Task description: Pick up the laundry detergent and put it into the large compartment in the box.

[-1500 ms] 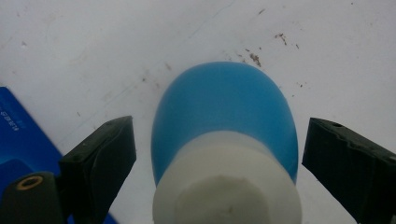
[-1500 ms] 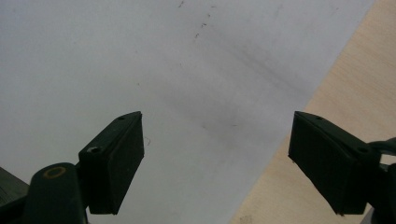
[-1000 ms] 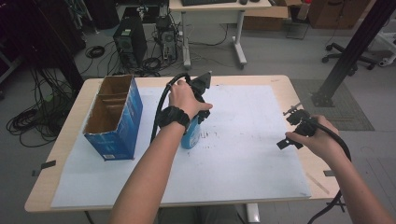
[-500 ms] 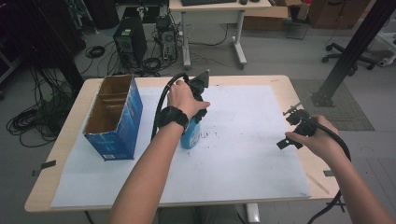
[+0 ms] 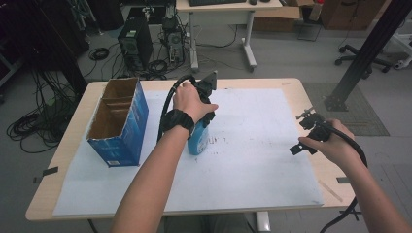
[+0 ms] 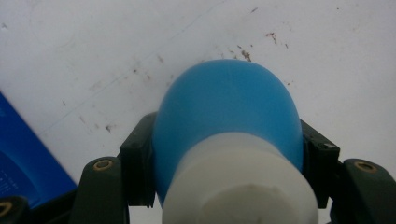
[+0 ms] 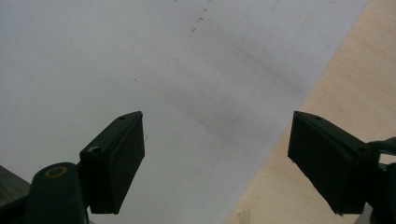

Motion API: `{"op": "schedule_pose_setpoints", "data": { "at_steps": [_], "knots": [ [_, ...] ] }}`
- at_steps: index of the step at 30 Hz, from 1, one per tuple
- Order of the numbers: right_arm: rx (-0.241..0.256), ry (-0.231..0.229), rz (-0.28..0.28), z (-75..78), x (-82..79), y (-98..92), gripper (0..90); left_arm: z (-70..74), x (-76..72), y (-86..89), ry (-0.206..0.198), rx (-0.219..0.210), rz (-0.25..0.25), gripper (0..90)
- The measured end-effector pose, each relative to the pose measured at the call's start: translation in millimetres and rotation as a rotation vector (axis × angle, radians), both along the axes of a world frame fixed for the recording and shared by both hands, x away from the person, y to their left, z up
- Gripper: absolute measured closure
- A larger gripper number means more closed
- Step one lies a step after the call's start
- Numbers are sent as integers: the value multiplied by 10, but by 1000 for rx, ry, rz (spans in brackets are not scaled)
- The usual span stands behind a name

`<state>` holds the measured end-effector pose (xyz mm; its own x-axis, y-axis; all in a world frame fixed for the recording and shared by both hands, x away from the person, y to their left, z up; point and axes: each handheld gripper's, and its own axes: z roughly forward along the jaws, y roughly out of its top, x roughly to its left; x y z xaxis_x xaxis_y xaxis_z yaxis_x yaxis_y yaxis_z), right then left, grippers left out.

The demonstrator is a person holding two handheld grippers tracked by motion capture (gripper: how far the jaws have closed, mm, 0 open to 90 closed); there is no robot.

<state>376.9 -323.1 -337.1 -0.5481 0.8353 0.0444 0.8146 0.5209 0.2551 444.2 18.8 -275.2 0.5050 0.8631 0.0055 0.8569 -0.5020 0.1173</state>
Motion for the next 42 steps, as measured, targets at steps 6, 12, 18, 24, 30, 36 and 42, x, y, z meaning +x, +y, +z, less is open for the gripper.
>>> {"op": "schedule_pose_setpoints", "data": {
  "at_steps": [6,12,18,24,30,36,42],
  "knots": [
    [-12,0,3,30,-10,13,186,177,-28,13,-4,1,-2,374],
    [-15,2,5,73,-22,28,185,349,-57,47,-9,-1,-1,374],
    [-16,-6,7,160,-32,51,184,500,-72,74,-13,-1,-4,375],
    [-12,-5,2,207,-35,66,183,638,-84,92,-12,-2,-5,375],
    [-7,-6,2,249,-37,67,183,812,-89,120,-14,-10,1,375],
    [-6,-7,9,303,-35,103,182,961,-93,158,-21,-15,8,375],
    [-8,-12,16,357,-33,148,182,1098,-99,204,-22,-18,18,375]
  ]
}}
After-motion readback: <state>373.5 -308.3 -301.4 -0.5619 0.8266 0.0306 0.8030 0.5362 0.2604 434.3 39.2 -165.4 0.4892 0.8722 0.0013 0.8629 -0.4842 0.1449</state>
